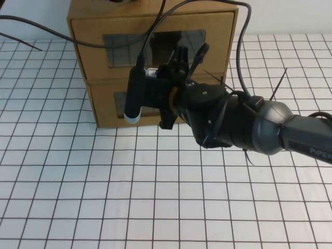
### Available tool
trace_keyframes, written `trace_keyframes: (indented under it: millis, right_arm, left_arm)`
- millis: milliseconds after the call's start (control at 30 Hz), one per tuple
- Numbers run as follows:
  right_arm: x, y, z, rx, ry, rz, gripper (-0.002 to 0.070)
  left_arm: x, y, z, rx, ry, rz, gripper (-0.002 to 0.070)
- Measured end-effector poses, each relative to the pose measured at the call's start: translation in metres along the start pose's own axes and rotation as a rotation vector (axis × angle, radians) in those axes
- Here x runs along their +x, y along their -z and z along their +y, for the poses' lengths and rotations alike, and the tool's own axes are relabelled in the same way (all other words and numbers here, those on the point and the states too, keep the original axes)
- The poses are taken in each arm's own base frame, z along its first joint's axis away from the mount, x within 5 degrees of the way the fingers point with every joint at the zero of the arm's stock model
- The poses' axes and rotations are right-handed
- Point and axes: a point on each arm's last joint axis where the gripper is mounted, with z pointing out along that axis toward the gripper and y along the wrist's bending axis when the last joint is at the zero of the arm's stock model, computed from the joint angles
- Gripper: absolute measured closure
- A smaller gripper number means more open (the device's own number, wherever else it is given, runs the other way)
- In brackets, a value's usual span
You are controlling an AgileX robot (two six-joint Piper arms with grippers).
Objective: Open the shoe box
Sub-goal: 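Pull the top drawer of the cardboard box fully open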
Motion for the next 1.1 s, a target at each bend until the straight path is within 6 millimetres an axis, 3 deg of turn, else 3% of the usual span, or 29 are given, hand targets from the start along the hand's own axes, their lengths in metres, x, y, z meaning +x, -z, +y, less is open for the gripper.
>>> trace_keyframes:
  millis: [367, 667, 1100]
  right_arm:
    - [-0.007, -0.010, -0.005, 0.030, 0.002, -0.010, 0.0481]
    - [-0.006, -0.013, -0.006, 0.067, 0.048, 0.005, 0.0603]
    - [-0.006, -0.013, -0.006, 0.091, 0.068, 0.014, 0.0664]
  left_arm:
    - [0.000, 0.000, -0.001, 0.007, 0.002, 0.005, 0.0677]
    - [0.000, 0.000, -0.001, 0.012, 0.003, 0.008, 0.0677]
    - [0.001, 0.000, -0.002, 0.020, 0.009, 0.019, 0.0677]
